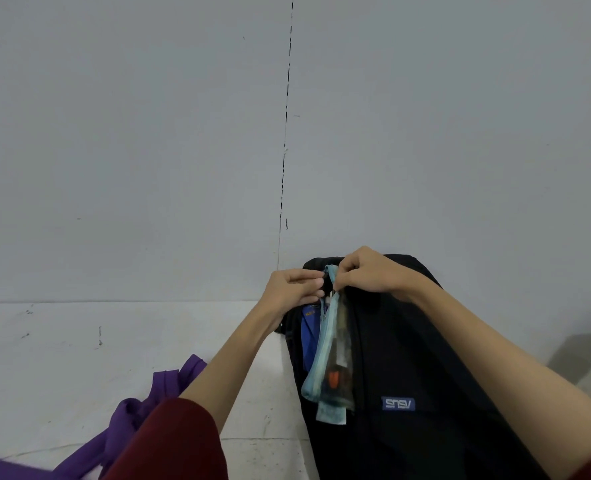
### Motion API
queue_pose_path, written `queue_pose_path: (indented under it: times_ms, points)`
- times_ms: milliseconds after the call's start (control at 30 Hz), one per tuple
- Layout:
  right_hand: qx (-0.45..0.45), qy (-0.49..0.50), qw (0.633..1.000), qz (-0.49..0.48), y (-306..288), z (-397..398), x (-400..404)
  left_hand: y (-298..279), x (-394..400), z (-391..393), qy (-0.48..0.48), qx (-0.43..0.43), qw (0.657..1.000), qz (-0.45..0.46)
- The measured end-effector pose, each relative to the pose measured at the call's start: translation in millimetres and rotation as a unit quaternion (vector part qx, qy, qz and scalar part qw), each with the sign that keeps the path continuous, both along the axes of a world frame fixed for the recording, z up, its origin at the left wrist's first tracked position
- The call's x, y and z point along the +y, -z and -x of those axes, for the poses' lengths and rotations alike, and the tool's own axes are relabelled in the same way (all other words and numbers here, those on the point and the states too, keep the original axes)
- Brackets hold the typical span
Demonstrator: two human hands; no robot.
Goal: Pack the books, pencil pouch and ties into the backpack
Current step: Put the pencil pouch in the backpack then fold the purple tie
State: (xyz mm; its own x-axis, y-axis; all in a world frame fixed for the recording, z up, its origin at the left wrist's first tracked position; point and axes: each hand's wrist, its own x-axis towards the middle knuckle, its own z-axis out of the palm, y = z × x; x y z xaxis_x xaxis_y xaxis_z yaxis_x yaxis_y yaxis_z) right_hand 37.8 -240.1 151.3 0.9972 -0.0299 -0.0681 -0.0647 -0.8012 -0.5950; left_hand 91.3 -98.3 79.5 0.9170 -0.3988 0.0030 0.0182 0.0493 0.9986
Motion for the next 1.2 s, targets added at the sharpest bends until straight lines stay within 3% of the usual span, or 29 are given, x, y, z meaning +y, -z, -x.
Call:
queue_pose_path:
  times_ms: [167,433,600,800,933,1033,1133,1200]
  points:
    - [0.001,-0.002,1.000,-0.009,0.9,1.5,0.8,-7.5,4.1,-1.0,0.026,-0.054,0.996,-0.071]
    - [-0.021,-0.007,0.999,-0.034,-0.6,4.5,-2.7,-4.2,-2.4,4.4,0.018,-0.100,0.993,-0.067]
    - [-0.024,-0.014,0.999,-0.035,-1.6,5.4,-5.2,-16.4,-2.6,1.5,0.092,-0.181,0.971,-0.123]
    - [-0.033,-0.023,0.999,-0.035,-2.2,6.8,-5.9,-0.8,-13.2,7.3,-0.084,-0.155,0.981,-0.086]
    - [-0.024,-0.021,0.999,0.012,0.7,3.2,-4.3,1.5,7.0,5.5,0.036,-0.113,0.989,-0.091]
    - [-0.039,-0.012,0.992,0.116,7.3,0.3,1.2,1.9,25.6,12.3,0.040,-0.131,0.980,-0.142]
    - [-0.096,-0.020,0.979,0.178,10.2,2.2,8.0,-4.3,40.5,29.1,0.091,-0.055,0.982,-0.154]
    - [-0.133,-0.048,0.965,0.220,9.5,3.7,15.1,-8.6,45.9,43.0,0.154,-0.019,0.965,-0.211]
